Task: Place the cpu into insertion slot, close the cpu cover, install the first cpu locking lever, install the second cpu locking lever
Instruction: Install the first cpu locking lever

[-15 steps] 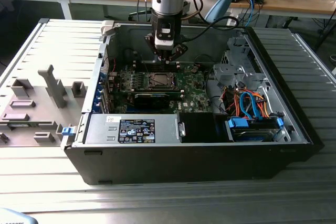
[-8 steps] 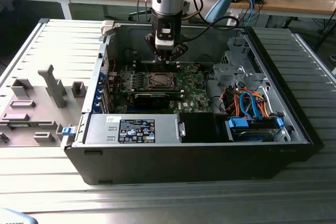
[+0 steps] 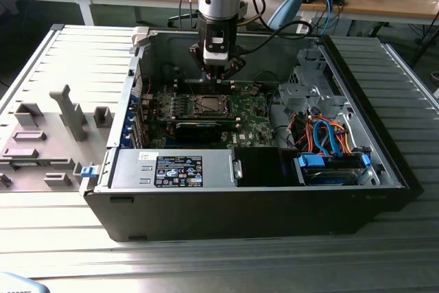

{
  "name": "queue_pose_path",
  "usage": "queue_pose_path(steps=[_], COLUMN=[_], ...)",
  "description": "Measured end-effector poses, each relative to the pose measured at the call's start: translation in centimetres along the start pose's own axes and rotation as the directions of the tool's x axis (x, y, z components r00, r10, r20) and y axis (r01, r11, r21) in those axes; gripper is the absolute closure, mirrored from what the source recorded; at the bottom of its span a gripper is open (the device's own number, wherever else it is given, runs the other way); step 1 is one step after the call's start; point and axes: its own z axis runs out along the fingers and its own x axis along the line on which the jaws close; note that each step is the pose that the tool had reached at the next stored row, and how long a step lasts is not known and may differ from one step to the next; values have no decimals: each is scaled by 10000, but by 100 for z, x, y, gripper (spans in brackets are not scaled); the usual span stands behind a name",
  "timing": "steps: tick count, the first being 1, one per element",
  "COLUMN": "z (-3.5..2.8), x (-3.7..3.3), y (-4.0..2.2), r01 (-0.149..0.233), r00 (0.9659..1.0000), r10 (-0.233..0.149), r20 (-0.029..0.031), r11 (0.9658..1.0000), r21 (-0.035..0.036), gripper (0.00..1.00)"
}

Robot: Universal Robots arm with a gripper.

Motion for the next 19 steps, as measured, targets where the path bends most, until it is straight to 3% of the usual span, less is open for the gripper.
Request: queue_pose_path(steps=[19], z=[0], x=[0], y=[0], r01=[266], r00=[9996], r10=[-266], r20=[2], r11=[9996], r21=[-10], gripper=[89])
